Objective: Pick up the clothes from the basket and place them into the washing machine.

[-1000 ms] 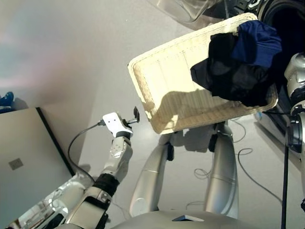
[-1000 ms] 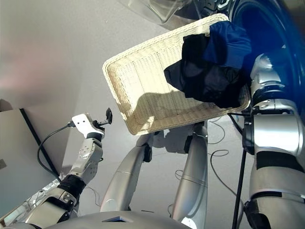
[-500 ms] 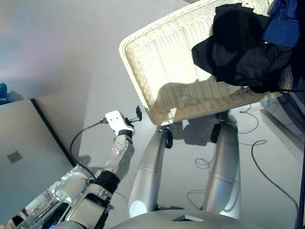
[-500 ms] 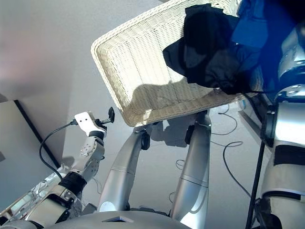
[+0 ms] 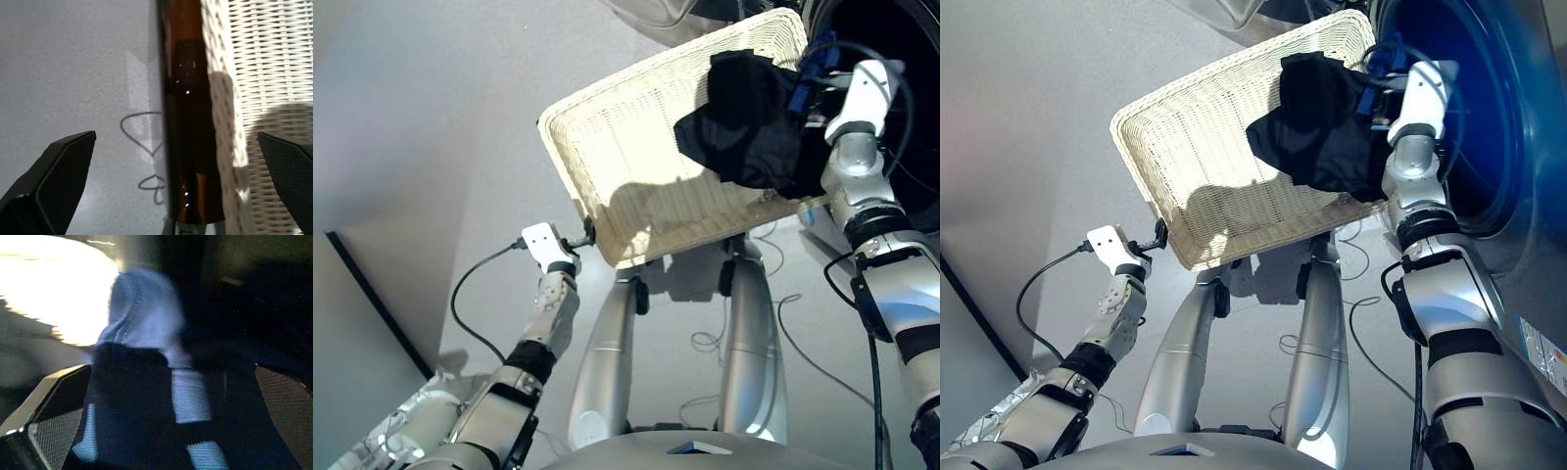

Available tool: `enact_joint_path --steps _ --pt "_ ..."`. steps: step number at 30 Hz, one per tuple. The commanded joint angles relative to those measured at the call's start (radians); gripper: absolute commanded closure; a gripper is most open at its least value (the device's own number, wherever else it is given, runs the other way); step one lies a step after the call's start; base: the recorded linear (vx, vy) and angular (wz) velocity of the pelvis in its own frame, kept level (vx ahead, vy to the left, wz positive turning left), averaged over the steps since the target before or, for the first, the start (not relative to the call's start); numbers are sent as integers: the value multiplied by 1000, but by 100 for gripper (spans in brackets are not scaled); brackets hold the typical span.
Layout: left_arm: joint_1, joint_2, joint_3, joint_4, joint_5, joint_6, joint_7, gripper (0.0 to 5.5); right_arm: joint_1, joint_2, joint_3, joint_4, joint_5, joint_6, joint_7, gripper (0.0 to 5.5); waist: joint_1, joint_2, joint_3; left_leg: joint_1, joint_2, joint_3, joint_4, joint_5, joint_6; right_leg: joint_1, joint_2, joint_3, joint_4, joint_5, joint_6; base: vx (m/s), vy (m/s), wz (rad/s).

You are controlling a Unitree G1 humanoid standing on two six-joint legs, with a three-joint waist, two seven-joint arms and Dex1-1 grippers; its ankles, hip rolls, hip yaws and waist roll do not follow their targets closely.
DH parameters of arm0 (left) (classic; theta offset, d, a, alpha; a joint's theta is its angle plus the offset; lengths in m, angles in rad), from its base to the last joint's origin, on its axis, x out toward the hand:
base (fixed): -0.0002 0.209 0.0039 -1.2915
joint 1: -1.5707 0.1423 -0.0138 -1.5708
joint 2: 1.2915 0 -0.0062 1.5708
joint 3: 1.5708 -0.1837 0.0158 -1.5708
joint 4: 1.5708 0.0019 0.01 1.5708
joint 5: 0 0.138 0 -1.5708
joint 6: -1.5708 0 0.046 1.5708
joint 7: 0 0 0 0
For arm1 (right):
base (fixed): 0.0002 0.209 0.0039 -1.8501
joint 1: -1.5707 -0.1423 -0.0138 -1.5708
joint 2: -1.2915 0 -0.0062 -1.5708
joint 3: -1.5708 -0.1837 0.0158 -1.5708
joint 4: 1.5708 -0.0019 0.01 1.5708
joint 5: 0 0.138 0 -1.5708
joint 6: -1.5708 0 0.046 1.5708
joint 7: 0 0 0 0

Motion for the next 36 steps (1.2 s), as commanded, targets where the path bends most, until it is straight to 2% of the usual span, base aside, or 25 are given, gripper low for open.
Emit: enact_joint_path --steps 1,5,6,11,17,23,27,30,31,32,33,36 --pt "-27 20 50 47 30 -49 -14 0 18 56 36 -29 -79 -9 50 0 36 -32 -29 91 48 -31 12 -68 -19 54 -13 -10 -132 127 78 0 0 0" --pt "-45 13 48 81 41 -51 -5 0 30 111 47 -9 -129 0 31 0 40 -35 -29 102 52 -33 -2 -60 -21 67 -12 -15 -149 133 79 0 0 0" --pt "-58 9 49 110 61 -49 4 0 52 148 25 24 -124 4 34 0 41 -39 -30 107 53 -35 -10 -57 -21 70 -9 -17 -154 134 80 0 0 0" --pt "-81 1 49 152 92 -52 32 0 87 199 -19 71 -125 18 -2 0 41 -39 -28 98 53 -41 -1 -58 -22 59 -6 -13 -139 126 78 0 0 0" --pt "-81 2 49 140 81 -63 54 0 63 178 -63 126 -138 37 -57 0 46 -15 -6 71 54 -42 3 -54 -21 24 -7 -9 -117 122 78 0 0 0" --pt "-73 2 56 110 12 -59 64 0 -53 107 -105 212 -158 84 -142 0 55 6 14 -8 48 -43 59 -64 -13 -56 0 6 -50 110 74 0 0 0" --pt "-42 16 40 34 0 -46 54 0 -116 90 -136 259 -56 93 -102 0 67 20 33 -62 40 -48 133 -76 -9 -106 3 12 24 99 72 0 0 0" --pt "-42 24 37 -3 -28 -33 41 0 -143 77 -106 259 -46 100 -75 0 63 16 44 -97 35 -49 191 -81 -12 -127 -2 18 63 100 71 0 0 0" --pt "-44 23 40 -8 -32 -29 41 0 -140 74 -108 263 -39 102 -64 151 62 14 47 -104 33 -50 211 -84 -13 -129 -2 16 77 98 69 -51 -25 63" --pt "-45 24 40 -19 -31 -24 36 0 -139 75 -106 264 -31 103 -47 418 63 13 52 -107 31 -51 227 -84 -15 -125 -4 10 86 98 69 0 0 0" --pt "-46 23 41 -25 -36 -25 27 0 -136 74 -103 267 -29 105 -26 550 63 11 54 -109 31 -52 239 -88 -16 -121 -5 10 90 99 68 0 0 0" --pt "-51 21 45 -29 -57 -17 23 0 -149 87 -94 261 -39 103 -35 550 63 4 54 -106 26 -55 267 -92 -14 -108 -4 7 102 101 64 0 0 0"
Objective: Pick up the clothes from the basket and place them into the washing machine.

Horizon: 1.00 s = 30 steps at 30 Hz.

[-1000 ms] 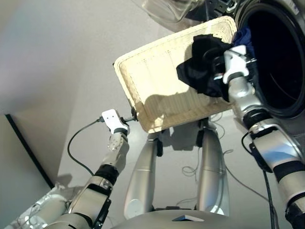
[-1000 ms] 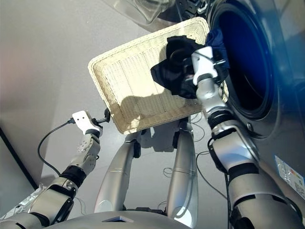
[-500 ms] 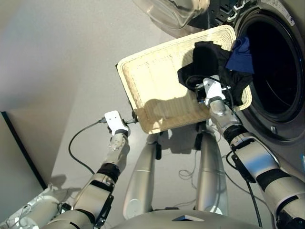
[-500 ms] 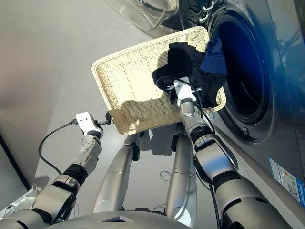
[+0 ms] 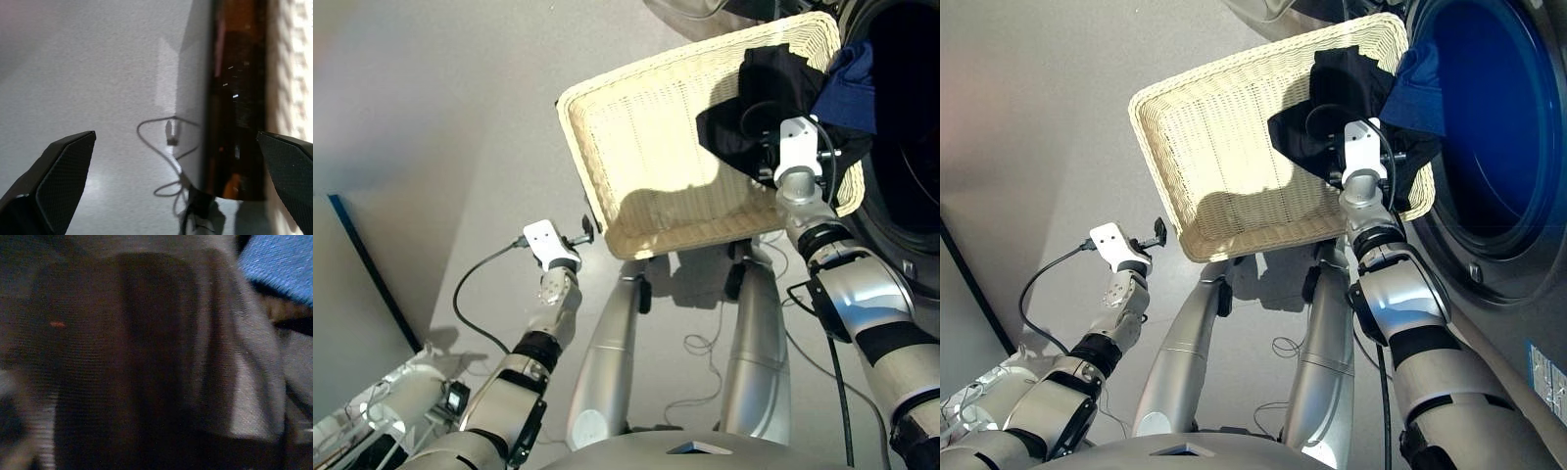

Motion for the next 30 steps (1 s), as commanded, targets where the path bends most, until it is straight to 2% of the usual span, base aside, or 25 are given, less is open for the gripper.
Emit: enact_joint_path --steps 1,2,3,4,5,9,13,16,19,20,22,24,25,28,30 --pt "-7 43 40 -43 -35 -18 -4 0 -82 -24 23 -5 41 -11 -3 550 -13 25 39 5 26 -34 180 -97 25 29 1 3 -42 153 100 0 0 0" --pt "-5 41 41 -46 -34 -19 -7 0 -79 -20 17 -16 47 -16 -4 550 -12 23 39 13 28 -36 178 -98 25 38 0 2 -42 153 100 60 -37 -22" --pt "4 42 43 -47 -33 -18 -10 0 -78 -16 13 -36 58 -24 -7 550 -6 23 35 39 35 -39 177 -128 22 60 4 0 -30 122 108 70 -25 -29" --pt "8 45 42 -48 -29 -17 -12 0 -79 -15 10 -50 66 -30 -10 550 -6 19 32 50 37 -37 173 -128 21 75 2 -4 -39 124 108 0 0 0" --pt "13 49 45 -49 -27 -18 -14 0 -82 -15 5 -73 76 -39 -15 550 -11 13 30 53 33 -32 157 -97 23 86 -4 -7 -69 160 101 -97 11 -54" --pt "24 47 68 -37 -21 -30 1 0 -65 -11 -32 -174 69 -75 -97 550 -23 -7 26 149 49 -22 68 -89 13 182 -13 -23 -176 168 102 -27 2 -17" --pt "26 35 91 -33 -9 -54 24 0 -4 -24 -55 -308 -18 -95 -175 550 -36 -16 14 236 61 -16 -48 -61 3 258 -11 -43 -271 179 108 0 0 0" --pt "32 25 97 -25 22 -64 40 0 40 -44 -63 -401 -150 -87 -257 550 -44 -20 -3 288 68 -14 -125 -36 -4 300 -6 -55 -332 191 113 0 0 0" --pt "40 15 97 -26 47 -75 62 0 76 -78 -77 -427 -364 -31 -428 550 -45 -12 -23 331 72 -6 -191 -14 -13 333 -6 -61 -380 204 121 0 0 0" --pt "48 17 93 -40 59 -80 66 0 78 -82 -84 -422 -395 -19 -438 550 -43 -6 -27 342 73 -4 -208 -11 -13 337 -8 -61 -386 207 124 0 0 0" --pt "53 23 90 -49 68 -89 73 0 73 -94 -109 -403 -418 2 -482 550 -41 2 -32 346 73 0 -216 -7 -15 333 -8 -56 -386 207 127 0 0 0" --pt "57 31 83 -65 66 -93 83 0 42 -122 -170 -345 -378 16 -564 550 -37 18 -32 328 65 3 -192 -20 -8 307 -9 -47 -358 198 127 -2 28 3" --pt "59 33 82 -65 62 -93 81 0 31 -127 -165 -328 -374 20 -564 550 -34 21 -33 318 63 3 -181 -24 -5 294 -10 -41 -347 196 127 -16 53 24" --pt "71 34 79 -73 53 -98 94 0 -8 -188 -223 -303 -354 43 -678 550 -33 43 -25 253 49 0 -107 -53 11 220 -17 -7 -273 175 121 -14 64 7" --pt "72 32 68 -62 45 -98 94 0 -51 -246 -280 -285 -287 37 -736 550 -38 58 -18 184 39 3 -7 -93 20 162 -24 16 -193 143 118 -32 68 122"
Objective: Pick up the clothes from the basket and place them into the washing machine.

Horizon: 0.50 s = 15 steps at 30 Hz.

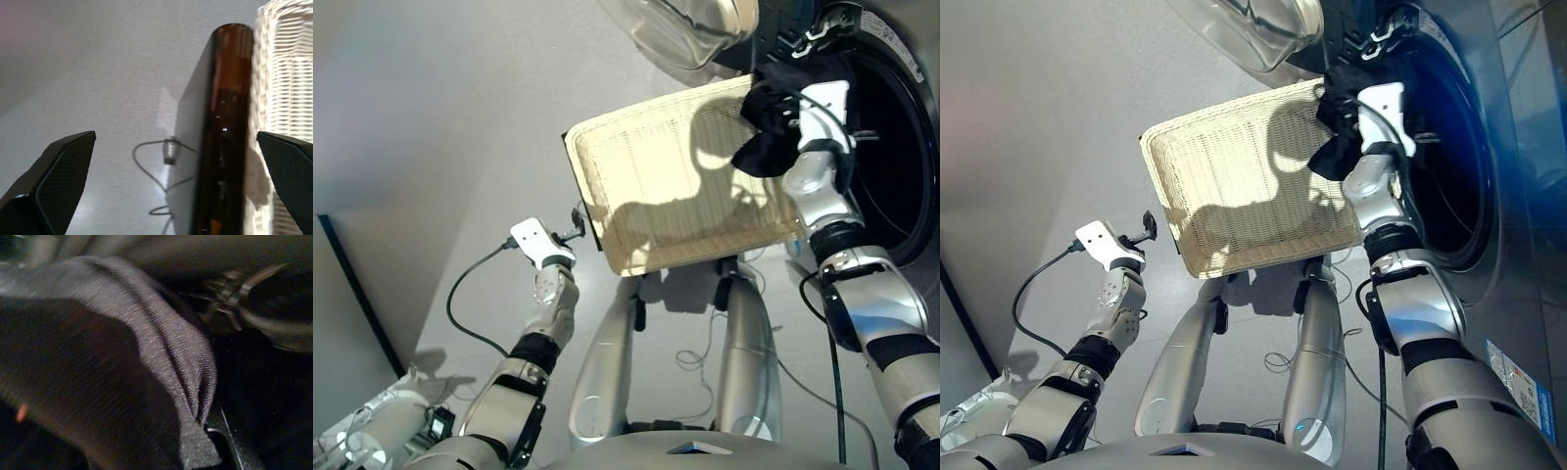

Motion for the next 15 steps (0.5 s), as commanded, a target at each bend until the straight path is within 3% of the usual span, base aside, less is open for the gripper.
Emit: enact_joint_path --steps 1,4,6,7,11,15 --pt "34 21 10 -3 3 -53 17 0 -108 -179 -51 8 104 -20 -174 550 -17 65 -25 -96 34 -9 286 -180 -4 -80 -11 53 10 99 86 -44 85 192" --pt "54 26 -24 -24 -10 -50 7 0 -176 -288 -40 58 173 -21 -217 550 -22 75 -6 -224 14 -2 482 -236 15 -188 1 90 166 64 72 -41 68 58" --pt "68 31 -34 -23 -23 -49 14 0 -215 -371 -22 58 182 -12 -250 550 -24 81 2 -285 5 -8 561 -252 17 -246 5 106 230 53 70 43 6 -60" --pt "77 33 -35 -26 -32 -46 18 0 -233 -414 -14 48 184 -7 -275 550 -24 85 -1 -293 6 -16 588 -288 13 -255 9 112 260 18 79 90 4 -154" --pt "100 37 -24 -58 -48 -38 31 0 -245 -484 -51 -21 243 -34 -350 550 -37 91 7 -350 0 -17 650 -302 12 -313 20 123 320 7 73 26 1 -27" --pt "132 48 -14 -81 -52 -38 40 0 -251 -476 -86 -57 310 -105 -372 550 -41 88 7 -374 -3 -13 671 -304 16 -340 28 127 339 16 72 0 0 0"
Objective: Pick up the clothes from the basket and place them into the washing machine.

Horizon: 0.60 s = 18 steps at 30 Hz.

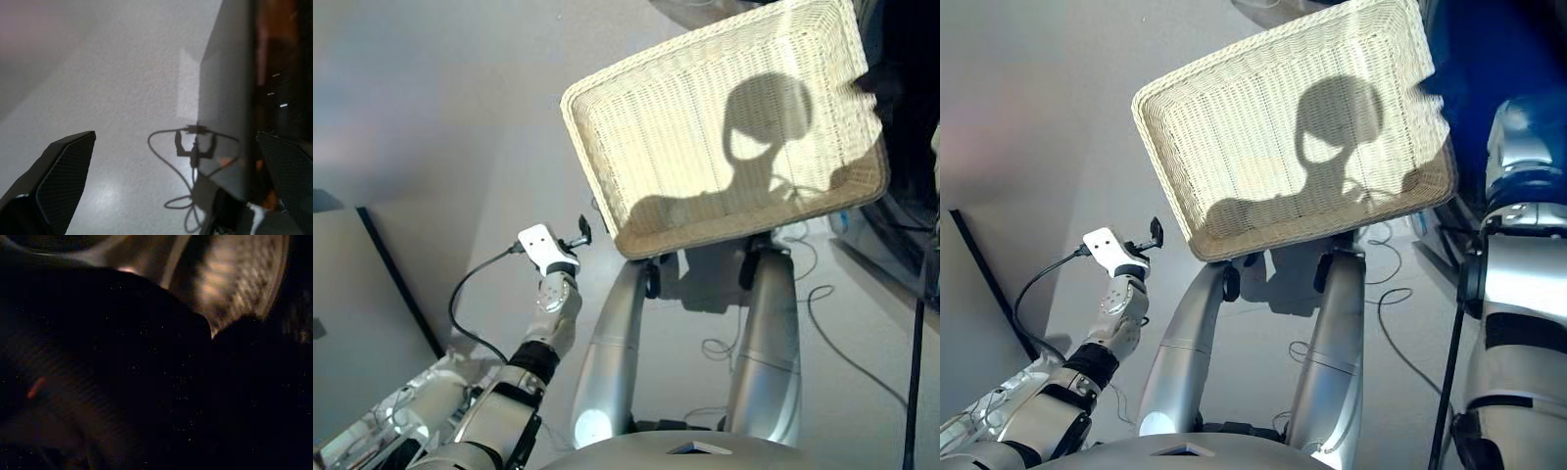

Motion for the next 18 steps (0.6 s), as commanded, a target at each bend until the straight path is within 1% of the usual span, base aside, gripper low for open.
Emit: enact_joint_path --steps 1,2,3,4,5,7,8,9,10,11,13,14,16,17,18 --pt "78 38 69 -29 -30 -40 24 0 -46 -104 46 -117 62 -113 -56 550 -61 36 -7 54 17 -66 103 -78 -4 13 26 -2 29 90 52 0 0 0" --pt "76 40 73 -34 -31 -39 22 0 -41 -87 53 -128 72 -128 -21 550 -61 34 -10 53 16 -64 108 -79 -3 14 27 -2 31 92 51 12 9 -189" --pt "75 41 74 -39 -27 -42 18 0 -33 -55 73 -131 75 -126 28 498 -58 31 -11 55 19 -62 112 -77 -3 21 25 -2 28 94 49 0 0 0" --pt "74 43 78 -38 -22 -42 16 0 -25 -23 89 -129 81 -133 80 274 -57 28 -12 58 20 -64 113 -76 -2 27 27 -3 27 96 48 0 0 0" --pt "70 45 85 -42 -21 -44 10 0 -14 0 114 -117 82 -133 135 0 -55 25 -11 61 23 -65 110 -76 -3 33 28 -3 22 99 48 0 0 0" --pt "67 48 83 -45 -26 -47 -2 0 0 69 138 -82 121 -158 230 0 -51 18 -12 72 27 -67 106 -73 -5 52 24 -8 10 104 47 0 0 0" --pt "64 54 86 -45 -28 -44 -11 0 8 104 172 -63 140 -162 314 0 -49 12 -13 78 30 -67 103 -70 -7 62 24 -10 5 107 46 0 0 0" --pt "59 59 88 -50 -28 -41 -23 0 24 135 194 -65 175 -180 403 0 -49 6 -12 89 35 -66 96 -67 -10 82 20 -17 -3 111 47 -25 -55 -64" --pt "55 57 86 -49 -28 -35 -28 0 42 173 192 -64 216 -194 448 0 -48 1 -13 99 38 -66 90 -65 -11 101 17 -24 -13 112 47 -17 -52 -74" --pt "49 61 89 -38 -21 -24 -33 0 69 201 199 -63 238 -204 501 0 -46 -4 -13 116 39 -70 77 -61 -14 122 16 -30 -28 114 47 0 0 0" --pt "35 60 83 -7 8 -9 -48 0 116 254 218 -83 264 -223 610 0 -41 -13 -12 153 46 -76 47 -52 -17 171 8 -49 -59 117 50 -22 -59 -60" --pt "30 64 83 11 22 0 -66 0 137 273 240 -80 278 -222 689 0 -38 -18 -14 181 50 -78 20 -48 -19 201 5 -57 -84 119 50 -17 -57 -11" --pt "22 62 87 57 33 2 -92 0 166 314 271 -73 256 -218 738 0 -34 -29 -11 225 54 -77 -26 -39 -21 251 3 -71 -134 124 50 -20 -55 71" --pt "20 59 96 76 24 2 -110 0 185 341 293 -77 260 -217 794 0 -30 -36 -14 249 57 -80 -53 -33 -23 275 1 -82 -161 126 50 -22 -62 129" --pt "12 53 104 101 21 3 -119 0 203 361 296 -78 258 -215 802 0 -29 -43 -15 271 60 -80 -77 -28 -24 297 -1 -92 -185 127 51 -16 -58 90"
